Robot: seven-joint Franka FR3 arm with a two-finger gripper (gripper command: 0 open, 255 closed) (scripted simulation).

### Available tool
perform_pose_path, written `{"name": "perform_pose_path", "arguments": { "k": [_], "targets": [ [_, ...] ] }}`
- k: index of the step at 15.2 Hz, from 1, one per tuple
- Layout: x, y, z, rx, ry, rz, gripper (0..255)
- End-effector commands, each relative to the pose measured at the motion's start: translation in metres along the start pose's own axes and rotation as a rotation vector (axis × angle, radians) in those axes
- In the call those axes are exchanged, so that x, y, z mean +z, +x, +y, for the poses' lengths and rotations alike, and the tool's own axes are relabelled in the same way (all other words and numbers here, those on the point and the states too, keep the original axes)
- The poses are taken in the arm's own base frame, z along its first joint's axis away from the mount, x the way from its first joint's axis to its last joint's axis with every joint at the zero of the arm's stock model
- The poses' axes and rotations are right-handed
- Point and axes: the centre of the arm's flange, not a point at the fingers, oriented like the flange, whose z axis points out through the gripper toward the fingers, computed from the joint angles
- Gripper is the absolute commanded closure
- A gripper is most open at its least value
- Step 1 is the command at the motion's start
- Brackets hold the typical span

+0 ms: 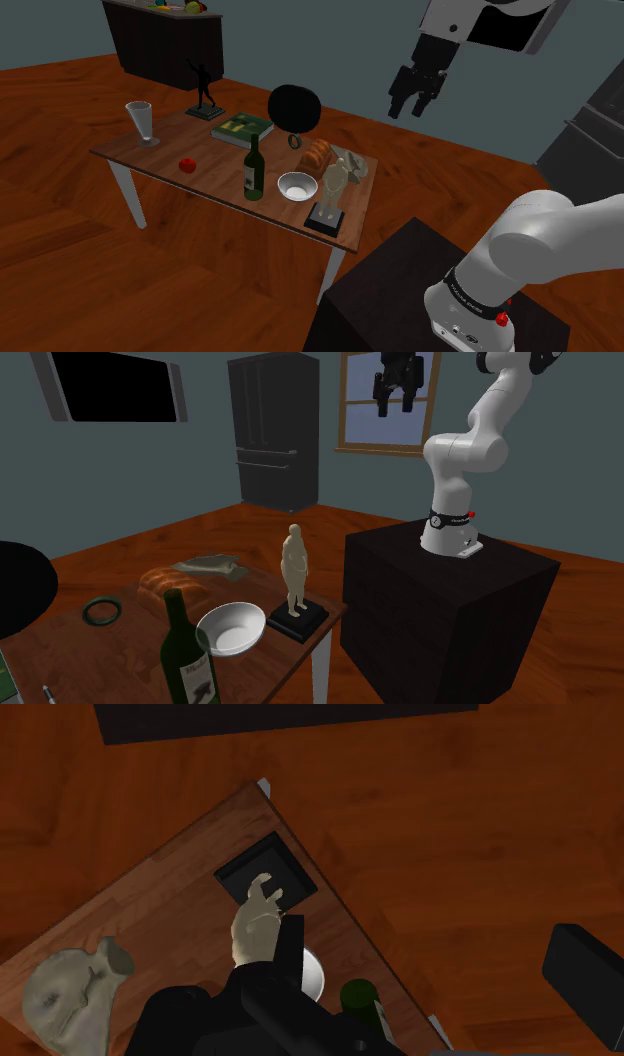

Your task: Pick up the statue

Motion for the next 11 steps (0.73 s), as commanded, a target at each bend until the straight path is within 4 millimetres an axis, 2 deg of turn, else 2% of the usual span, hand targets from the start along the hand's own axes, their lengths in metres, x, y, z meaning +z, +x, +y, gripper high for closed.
{"name": "perform_pose_path", "arguments": {
  "k": [1,11],
  "targets": [
    [0.000,0.000,0.000,0.000,0.000,0.000,0],
    [0.096,0.086,0.026,0.042,-0.045,-0.008,0]
  ]
}}
